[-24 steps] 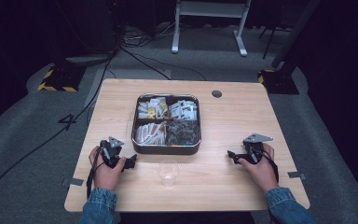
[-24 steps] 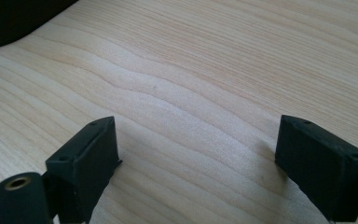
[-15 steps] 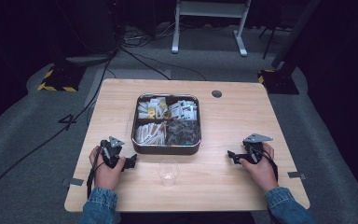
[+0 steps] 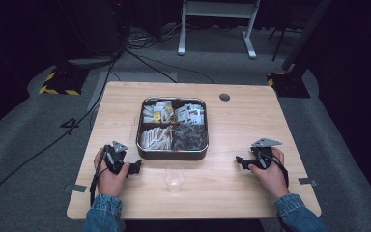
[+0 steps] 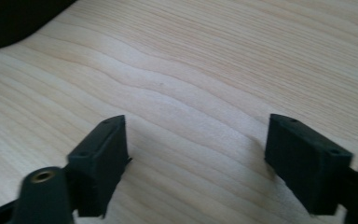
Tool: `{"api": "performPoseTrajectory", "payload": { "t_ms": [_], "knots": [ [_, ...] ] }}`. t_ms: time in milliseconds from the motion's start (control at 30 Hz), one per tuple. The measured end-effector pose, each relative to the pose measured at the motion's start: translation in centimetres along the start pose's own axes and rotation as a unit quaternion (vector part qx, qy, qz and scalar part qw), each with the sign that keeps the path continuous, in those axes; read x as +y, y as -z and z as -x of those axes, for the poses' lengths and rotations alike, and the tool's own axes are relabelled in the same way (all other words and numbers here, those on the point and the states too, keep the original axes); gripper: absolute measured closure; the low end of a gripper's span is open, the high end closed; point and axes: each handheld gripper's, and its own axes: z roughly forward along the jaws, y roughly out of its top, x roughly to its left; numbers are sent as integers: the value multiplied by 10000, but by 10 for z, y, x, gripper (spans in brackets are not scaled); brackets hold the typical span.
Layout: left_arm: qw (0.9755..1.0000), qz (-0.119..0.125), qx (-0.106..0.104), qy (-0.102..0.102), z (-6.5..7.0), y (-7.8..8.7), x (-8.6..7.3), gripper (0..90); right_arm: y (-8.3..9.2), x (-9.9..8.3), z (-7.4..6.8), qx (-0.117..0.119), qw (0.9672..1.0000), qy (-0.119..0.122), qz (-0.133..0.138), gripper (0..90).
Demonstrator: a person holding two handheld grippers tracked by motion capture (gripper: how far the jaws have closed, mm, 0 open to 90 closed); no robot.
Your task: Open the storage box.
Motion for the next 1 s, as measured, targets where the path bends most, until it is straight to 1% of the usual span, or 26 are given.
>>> {"api": "performPoseTrajectory", "payload": {
  "t_ms": [33, 67, 167, 233, 333, 400, 500, 533, 567, 633, 800, 900, 1000],
  "knots": [
    [10000, -2, -6, 2, 0, 0, 0, 1, 1, 0, 0, 71, 10000, -19, 8, 287],
    [10000, -2, -10, -4, 0, 0, 0, 1, 3, 1, -2, 199, 9998, -60, 13, 290],
    [10000, 2, -47, -32, -1, 0, 0, 1, 8, 8, -6, 194, 9997, -44, 157, 274],
    [9999, 5, -82, -62, -2, 0, -1, 1, 12, 17, -9, 279, 9992, -44, 280, 269],
    [9999, 1, -87, -65, -2, 1, -1, 1, 15, 31, -14, 396, 9987, -9, 315, 268],
    [9999, 5, -88, -68, -2, 1, -1, 1, 17, 41, -17, 392, 9986, 61, 343, 269],
    [9999, 1, -88, -65, -2, 1, -1, 1, 23, 55, -24, 358, 9987, 39, 365, 273],
    [9999, 1, -88, -65, -2, 1, -1, 1, 23, 55, -24, 358, 9987, 39, 365, 273],
    [9999, 5, -89, -68, -2, 1, -1, 1, 26, 62, -28, 396, 9986, -6, 339, 273],
    [9999, 4, -99, -74, -3, 0, -1, 0, 27, 68, -31, 408, 9985, 51, 361, 273],
    [9998, 5, -142, -115, -4, 0, 0, 0, 28, 86, -43, 582, 9975, 140, 365, 271],
    [9998, 8, -139, -126, -4, 0, 0, 1, 26, 97, -50, 684, 9967, 240, 366, 272],
    [9998, 5, -145, -117, -4, 0, 0, 0, 23, 108, -55, 643, 9965, 358, 385, 272]
  ]
}}
